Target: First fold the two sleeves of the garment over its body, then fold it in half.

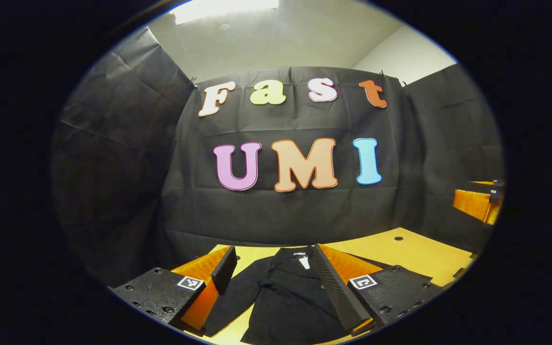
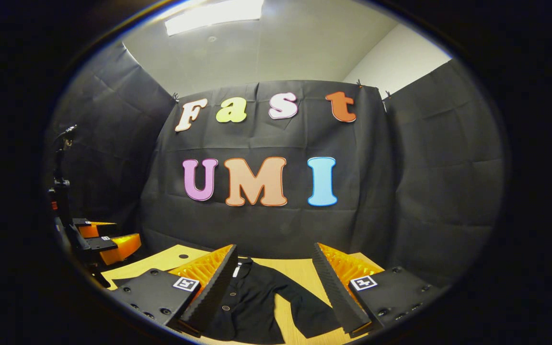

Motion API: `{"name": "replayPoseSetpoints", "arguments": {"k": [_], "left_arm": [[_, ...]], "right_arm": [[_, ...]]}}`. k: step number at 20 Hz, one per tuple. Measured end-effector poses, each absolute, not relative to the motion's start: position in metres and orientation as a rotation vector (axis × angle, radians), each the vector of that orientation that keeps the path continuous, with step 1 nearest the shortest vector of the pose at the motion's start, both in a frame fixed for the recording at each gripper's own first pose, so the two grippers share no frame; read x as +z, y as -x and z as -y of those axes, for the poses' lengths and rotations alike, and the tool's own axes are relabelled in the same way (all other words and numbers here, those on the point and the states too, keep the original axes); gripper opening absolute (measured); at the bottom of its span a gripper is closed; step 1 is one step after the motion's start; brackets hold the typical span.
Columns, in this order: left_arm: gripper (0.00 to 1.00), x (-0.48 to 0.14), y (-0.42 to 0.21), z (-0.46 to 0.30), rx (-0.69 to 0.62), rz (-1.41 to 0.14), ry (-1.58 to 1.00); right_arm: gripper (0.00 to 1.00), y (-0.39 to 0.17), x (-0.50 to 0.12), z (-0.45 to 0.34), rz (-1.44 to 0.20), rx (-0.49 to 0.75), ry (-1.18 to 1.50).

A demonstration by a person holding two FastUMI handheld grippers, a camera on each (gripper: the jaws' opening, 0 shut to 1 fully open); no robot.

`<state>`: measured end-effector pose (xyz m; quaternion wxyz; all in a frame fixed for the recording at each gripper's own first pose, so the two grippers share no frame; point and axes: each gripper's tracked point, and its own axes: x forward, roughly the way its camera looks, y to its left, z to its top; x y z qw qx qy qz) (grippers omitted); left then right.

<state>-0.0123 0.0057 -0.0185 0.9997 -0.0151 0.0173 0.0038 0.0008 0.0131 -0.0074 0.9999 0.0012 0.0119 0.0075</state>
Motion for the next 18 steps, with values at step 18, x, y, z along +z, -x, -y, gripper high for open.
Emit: {"name": "replayPoseSetpoints", "arguments": {"k": [18], "left_arm": [[0.95,-0.014,0.026,-0.011,0.039,-0.033,0.004]], "right_arm": [[1.0,0.001,-0.018,-0.022,-0.037,0.053,-0.029]]}}
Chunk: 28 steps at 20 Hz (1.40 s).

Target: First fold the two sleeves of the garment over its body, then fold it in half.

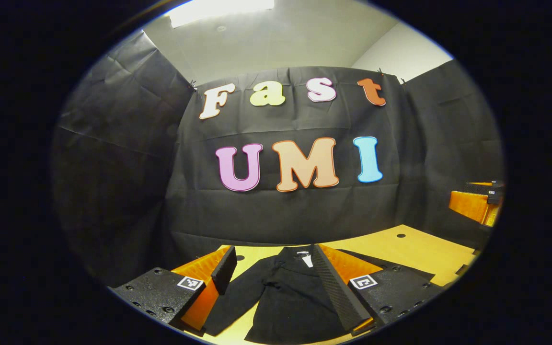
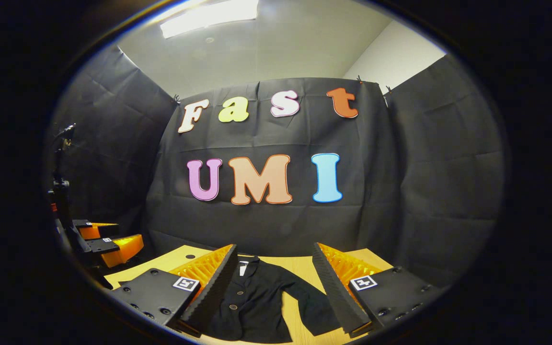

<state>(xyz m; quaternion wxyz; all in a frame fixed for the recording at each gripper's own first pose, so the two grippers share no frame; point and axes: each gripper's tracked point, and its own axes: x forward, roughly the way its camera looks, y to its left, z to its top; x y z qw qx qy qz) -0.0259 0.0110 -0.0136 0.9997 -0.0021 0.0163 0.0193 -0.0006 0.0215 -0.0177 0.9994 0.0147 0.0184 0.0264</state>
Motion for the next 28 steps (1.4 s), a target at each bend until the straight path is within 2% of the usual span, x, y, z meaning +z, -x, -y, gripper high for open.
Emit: {"name": "replayPoseSetpoints", "arguments": {"k": [8,17,23,28], "left_arm": [[0.95,-0.013,0.04,-0.029,0.111,-0.035,-0.005],[0.94,-0.018,0.057,-0.054,0.211,-0.055,0.016],[0.96,-0.016,0.066,-0.069,0.27,-0.062,-0.015],[0.96,-0.012,0.072,-0.076,0.304,-0.063,-0.031]], "right_arm": [[0.98,-0.004,-0.027,-0.012,-0.059,0.056,-0.038],[0.98,-0.019,-0.053,0.037,-0.108,-0.003,0.0],[0.98,-0.034,-0.107,0.075,-0.202,-0.028,0.004],[0.98,-0.049,-0.18,0.101,-0.342,-0.05,-0.02]]}}
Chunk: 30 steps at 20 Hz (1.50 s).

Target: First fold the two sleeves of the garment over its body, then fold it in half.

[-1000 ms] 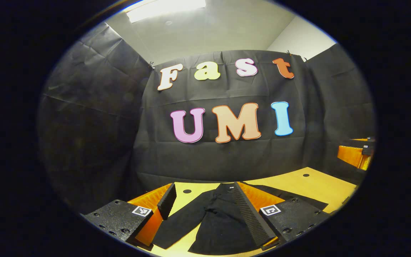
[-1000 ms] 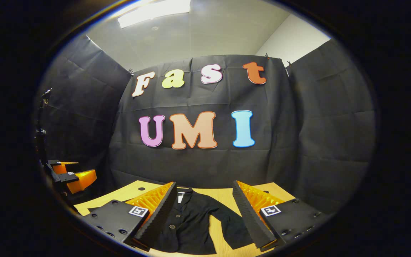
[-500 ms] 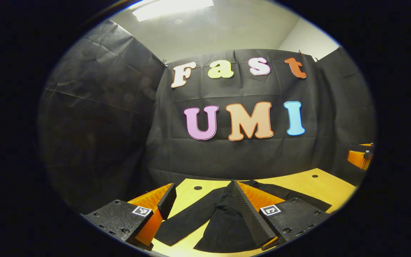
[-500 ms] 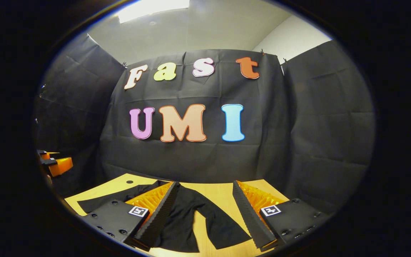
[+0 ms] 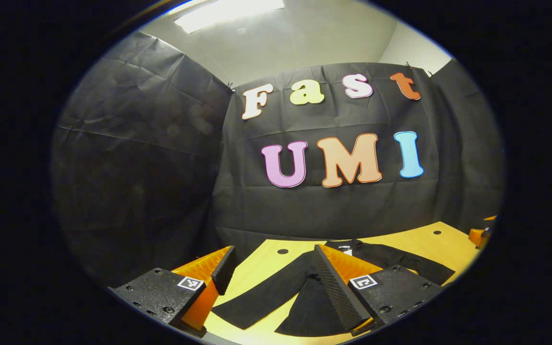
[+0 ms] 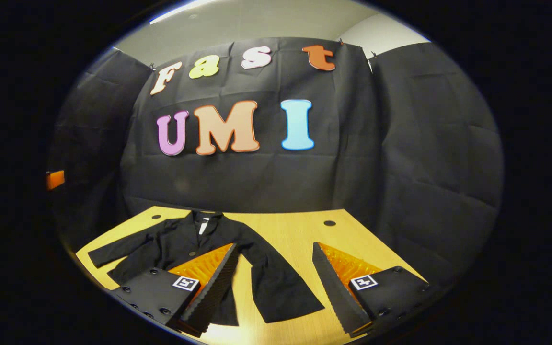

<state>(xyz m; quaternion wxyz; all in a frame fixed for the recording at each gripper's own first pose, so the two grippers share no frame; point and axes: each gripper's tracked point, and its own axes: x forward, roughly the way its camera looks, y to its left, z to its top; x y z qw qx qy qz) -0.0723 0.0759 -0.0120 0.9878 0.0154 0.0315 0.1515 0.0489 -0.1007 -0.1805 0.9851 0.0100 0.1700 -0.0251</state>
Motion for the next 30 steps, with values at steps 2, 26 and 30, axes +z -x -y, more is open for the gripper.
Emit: {"name": "replayPoseSetpoints", "arguments": {"k": [2,26,30], "left_arm": [[0.95,-0.013,0.074,-0.079,0.318,-0.072,-0.043],[0.96,-0.019,0.071,-0.084,0.392,-0.117,-0.06],[0.96,-0.022,0.064,-0.078,0.366,-0.114,-0.052]], "right_arm": [[0.99,-0.052,-0.21,0.106,-0.404,-0.049,-0.021],[0.99,-0.055,-0.377,0.13,-0.834,-0.062,-0.063],[1.0,-0.055,-0.381,0.128,-0.82,-0.054,-0.056]]}}
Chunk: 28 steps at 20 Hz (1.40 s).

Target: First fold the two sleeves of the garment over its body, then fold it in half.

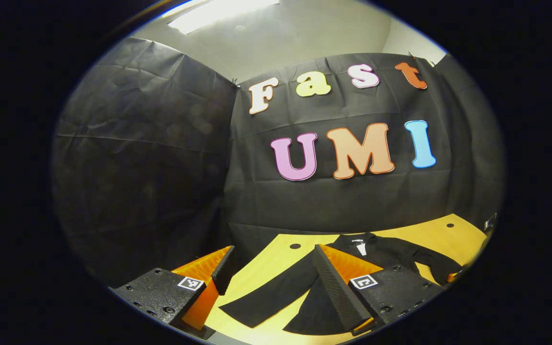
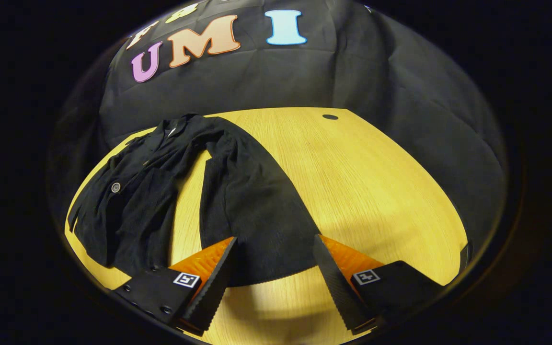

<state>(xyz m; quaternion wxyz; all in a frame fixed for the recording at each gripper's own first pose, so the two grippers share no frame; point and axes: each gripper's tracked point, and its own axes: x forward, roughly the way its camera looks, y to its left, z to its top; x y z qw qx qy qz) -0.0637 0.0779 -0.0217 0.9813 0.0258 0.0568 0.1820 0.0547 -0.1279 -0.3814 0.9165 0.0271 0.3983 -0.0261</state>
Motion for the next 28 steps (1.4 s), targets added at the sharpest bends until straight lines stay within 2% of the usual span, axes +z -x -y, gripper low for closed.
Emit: {"name": "replayPoseSetpoints", "arguments": {"k": [5,6,7,8,10,11,12,13,14,15,16,21,28], "left_arm": [[0.96,-0.024,0.062,-0.081,0.362,-0.109,-0.028],[0.96,-0.024,0.062,-0.082,0.363,-0.11,-0.024],[0.96,-0.026,0.064,-0.082,0.363,-0.11,-0.016],[0.96,-0.026,0.064,-0.082,0.361,-0.11,-0.009],[0.96,-0.03,0.066,-0.081,0.354,-0.114,0.007],[0.96,-0.031,0.066,-0.08,0.353,-0.113,0.008],[0.96,-0.031,0.065,-0.08,0.35,-0.112,0.006],[0.96,-0.03,0.065,-0.079,0.345,-0.114,0.003],[0.96,-0.032,0.065,-0.079,0.34,-0.118,-0.004],[0.96,-0.031,0.066,-0.078,0.337,-0.116,-0.011],[0.96,-0.03,0.065,-0.076,0.332,-0.113,-0.016],[0.96,-0.033,0.062,-0.065,0.307,-0.129,-0.018],[0.96,-0.042,0.065,-0.063,0.315,-0.151,-0.014]], "right_arm": [[0.94,-0.054,-0.382,0.126,-0.84,-0.049,-0.063],[0.84,-0.055,-0.382,0.126,-0.843,-0.044,-0.06],[0.82,-0.055,-0.383,0.124,-0.846,-0.035,-0.059],[0.72,-0.056,-0.383,0.124,-0.85,-0.033,-0.052],[0.71,-0.056,-0.382,0.119,-0.865,-0.01,-0.053],[0.55,-0.057,-0.383,0.118,-0.863,0.003,-0.043],[0.54,-0.057,-0.385,0.112,-0.86,0.033,-0.036],[0.35,-0.058,-0.383,0.11,-0.847,0.039,-0.03],[0.31,-0.057,-0.385,0.106,-0.85,0.054,-0.021],[0.18,-0.058,-0.384,0.107,-0.836,0.047,-0.003],[0.14,-0.058,-0.385,0.106,-0.833,0.054,0.014],[0.03,-0.056,-0.382,0.104,-0.849,0.024,0.056],[0.03,-0.057,-0.383,0.103,-0.875,0.039,0.037]]}}
